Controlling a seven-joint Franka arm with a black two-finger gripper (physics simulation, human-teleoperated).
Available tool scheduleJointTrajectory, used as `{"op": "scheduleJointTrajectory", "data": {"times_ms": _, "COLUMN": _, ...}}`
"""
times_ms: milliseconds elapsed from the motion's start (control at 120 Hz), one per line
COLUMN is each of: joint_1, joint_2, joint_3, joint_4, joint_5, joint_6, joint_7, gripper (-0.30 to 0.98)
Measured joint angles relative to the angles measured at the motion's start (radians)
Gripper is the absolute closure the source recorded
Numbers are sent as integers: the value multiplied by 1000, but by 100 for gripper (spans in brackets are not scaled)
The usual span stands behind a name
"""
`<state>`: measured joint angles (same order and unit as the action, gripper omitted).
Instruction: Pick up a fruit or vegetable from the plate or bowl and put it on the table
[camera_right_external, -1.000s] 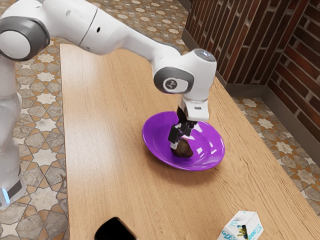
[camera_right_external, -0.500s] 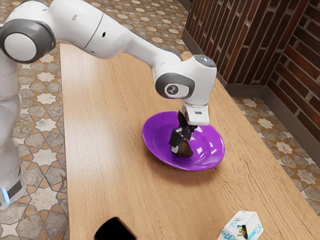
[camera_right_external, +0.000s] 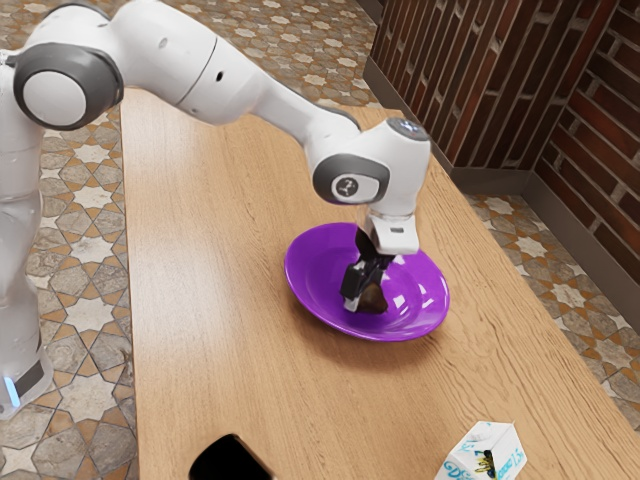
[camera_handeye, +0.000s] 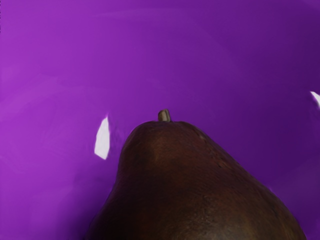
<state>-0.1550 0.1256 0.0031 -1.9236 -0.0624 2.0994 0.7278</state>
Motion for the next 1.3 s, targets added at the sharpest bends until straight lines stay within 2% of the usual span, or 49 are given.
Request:
{"op": "scheduleJointTrajectory", "data": {"times_ms": 167, "joint_1": 9, "joint_2": 4, "joint_3": 1, "joint_4": 1, "joint_5": -24, "joint_6": 27, "joint_7": -2, "gripper": 26}}
{"op": "scheduleJointTrajectory", "data": {"times_ms": 250, "joint_1": 9, "joint_2": -1, "joint_3": 2, "joint_4": 1, "joint_5": -24, "joint_6": 43, "joint_7": -5, "gripper": 37}}
{"op": "scheduleJointTrajectory", "data": {"times_ms": 400, "joint_1": 5, "joint_2": -46, "joint_3": 4, "joint_4": 4, "joint_5": -14, "joint_6": 68, "joint_7": -15, "gripper": 43}}
{"op": "scheduleJointTrajectory", "data": {"times_ms": 467, "joint_1": -3, "joint_2": -98, "joint_3": 12, "joint_4": 15, "joint_5": 8, "joint_6": 75, "joint_7": -18, "gripper": 41}}
{"op": "scheduleJointTrajectory", "data": {"times_ms": 575, "joint_1": -93, "joint_2": -150, "joint_3": 108, "joint_4": 52, "joint_5": 28, "joint_6": 82, "joint_7": -20, "gripper": 42}}
{"op": "scheduleJointTrajectory", "data": {"times_ms": 642, "joint_1": -107, "joint_2": -170, "joint_3": 152, "joint_4": 73, "joint_5": 34, "joint_6": 84, "joint_7": -21, "gripper": 41}}
{"op": "scheduleJointTrajectory", "data": {"times_ms": 700, "joint_1": -30, "joint_2": -183, "joint_3": 168, "joint_4": 80, "joint_5": 38, "joint_6": 86, "joint_7": -22, "gripper": 43}}
{"op": "scheduleJointTrajectory", "data": {"times_ms": 775, "joint_1": 159, "joint_2": -192, "joint_3": 193, "joint_4": 83, "joint_5": 40, "joint_6": 88, "joint_7": -19, "gripper": 42}}
{"op": "scheduleJointTrajectory", "data": {"times_ms": 850, "joint_1": 337, "joint_2": -192, "joint_3": 215, "joint_4": 84, "joint_5": 41, "joint_6": 89, "joint_7": -15, "gripper": 47}}
{"op": "scheduleJointTrajectory", "data": {"times_ms": 925, "joint_1": 409, "joint_2": -190, "joint_3": 221, "joint_4": 84, "joint_5": 43, "joint_6": 91, "joint_7": -11, "gripper": 48}}
{"op": "scheduleJointTrajectory", "data": {"times_ms": 983, "joint_1": 390, "joint_2": -190, "joint_3": 222, "joint_4": 84, "joint_5": 43, "joint_6": 92, "joint_7": -8, "gripper": 49}}
{"op": "scheduleJointTrajectory", "data": {"times_ms": 1033, "joint_1": 349, "joint_2": -191, "joint_3": 222, "joint_4": 83, "joint_5": 39, "joint_6": 91, "joint_7": -3, "gripper": 36}}
{"op": "scheduleJointTrajectory", "data": {"times_ms": 1125, "joint_1": 270, "joint_2": -202, "joint_3": 250, "joint_4": 82, "joint_5": 29, "joint_6": 87, "joint_7": 7, "gripper": 22}}
{"op": "scheduleJointTrajectory", "data": {"times_ms": 1300, "joint_1": 305, "joint_2": -215, "joint_3": 260, "joint_4": 82, "joint_5": 26, "joint_6": 82, "joint_7": 26, "gripper": 6}}
